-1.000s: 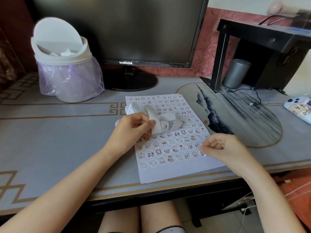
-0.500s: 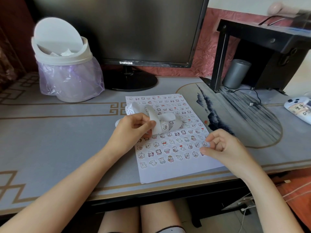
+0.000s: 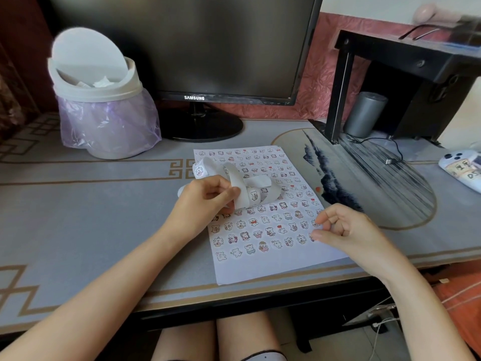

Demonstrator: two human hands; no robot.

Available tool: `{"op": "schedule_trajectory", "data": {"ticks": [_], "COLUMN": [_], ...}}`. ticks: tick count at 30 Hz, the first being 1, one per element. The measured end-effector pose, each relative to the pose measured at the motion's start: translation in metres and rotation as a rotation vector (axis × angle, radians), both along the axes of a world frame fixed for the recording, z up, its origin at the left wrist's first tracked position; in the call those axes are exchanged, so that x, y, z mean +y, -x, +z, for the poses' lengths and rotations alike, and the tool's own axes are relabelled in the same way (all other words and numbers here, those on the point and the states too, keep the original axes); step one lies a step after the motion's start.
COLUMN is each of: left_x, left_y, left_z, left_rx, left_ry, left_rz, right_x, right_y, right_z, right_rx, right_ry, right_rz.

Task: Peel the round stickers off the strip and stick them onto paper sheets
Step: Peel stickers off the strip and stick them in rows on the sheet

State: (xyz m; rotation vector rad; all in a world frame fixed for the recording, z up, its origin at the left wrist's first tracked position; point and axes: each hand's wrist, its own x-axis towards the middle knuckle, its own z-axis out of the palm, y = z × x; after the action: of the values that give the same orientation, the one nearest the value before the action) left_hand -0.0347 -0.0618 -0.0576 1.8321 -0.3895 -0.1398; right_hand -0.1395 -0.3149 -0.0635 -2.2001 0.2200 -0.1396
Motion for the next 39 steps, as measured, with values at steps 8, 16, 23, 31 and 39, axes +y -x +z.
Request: {"op": "schedule_trajectory", "data": {"ticks": [8,16,23,31,39], "left_x": [-0.001,0.001,0.001,0.001,0.000], "left_y": [-0.001,-0.002,-0.001,0.000,0.000], "left_z": [0.000,0.000,0.005,0.008,0.007], "left_rx": [-0.019,-0.046,-0.052,-0.044,-0.006], "left_ry": [0.031,0.131,0.243,0.302,0.275], "left_rz": [-0.006,-0.015,-0.015,-0.025,-0.041], "right_x": [0.001,0.048,0.091,0.099,0.099], "right_y": [-0.003,-0.023,-0.050,-0.060,-0.060], "right_z": [0.001,0.018,0.020,0.016,0.015], "right_rx": [-0.042,-0.239,-0.314,-0.352,-0.381], "right_ry": [-0.018,-0.098,-0.123,-0.174,-0.298], "right_rz": [-0.024,0.061,0.150,0.140,0.099]}}
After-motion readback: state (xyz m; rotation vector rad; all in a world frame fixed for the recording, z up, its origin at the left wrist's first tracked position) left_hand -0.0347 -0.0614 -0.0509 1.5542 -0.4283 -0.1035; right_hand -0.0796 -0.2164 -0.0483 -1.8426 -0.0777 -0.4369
